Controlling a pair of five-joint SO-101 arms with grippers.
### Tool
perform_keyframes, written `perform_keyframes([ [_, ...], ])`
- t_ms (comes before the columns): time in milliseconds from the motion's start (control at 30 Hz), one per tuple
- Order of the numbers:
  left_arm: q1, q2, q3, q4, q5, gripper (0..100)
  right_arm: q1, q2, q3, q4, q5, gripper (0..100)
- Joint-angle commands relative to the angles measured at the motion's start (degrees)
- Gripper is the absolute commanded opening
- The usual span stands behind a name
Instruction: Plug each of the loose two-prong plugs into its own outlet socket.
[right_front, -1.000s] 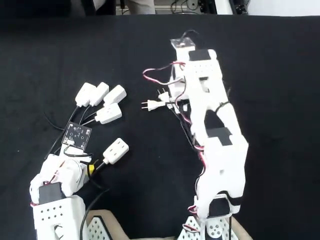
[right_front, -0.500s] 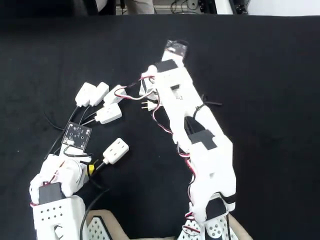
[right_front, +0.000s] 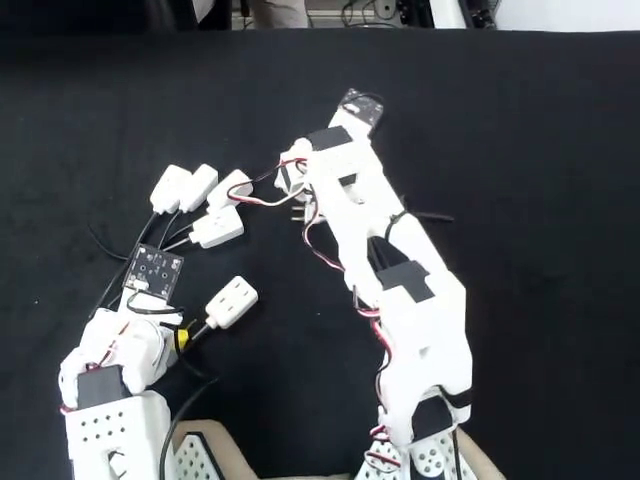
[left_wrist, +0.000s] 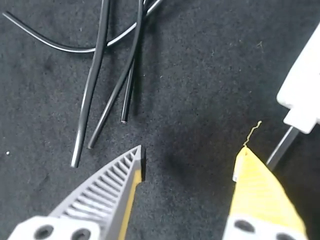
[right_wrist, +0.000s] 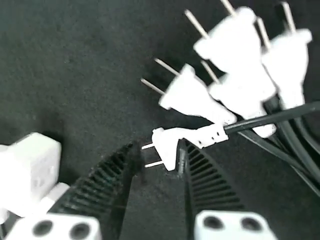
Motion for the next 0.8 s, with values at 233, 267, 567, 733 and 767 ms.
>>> perform_keyframes([
  [233,0.48,-0.35,-0.40,-0.97,-0.70,29,2.73,-5.76,-3.74,13.54,-1.23,14.1],
  [267,0.48,-0.35,-0.40,-0.97,-0.70,29,2.73,-5.85,-3.12,13.54,-1.32,13.9],
  [567,0.48,-0.35,-0.40,-0.97,-0.70,29,2.81,-5.58,5.85,2.90,-5.54,14.0],
  [733,0.48,-0.35,-0.40,-0.97,-0.70,29,3.16,-5.93,8.92,-0.26,-8.62,14.1],
  [767,0.48,-0.35,-0.40,-0.97,-0.70,29,3.43,-5.85,9.10,-0.44,-8.79,14.1],
])
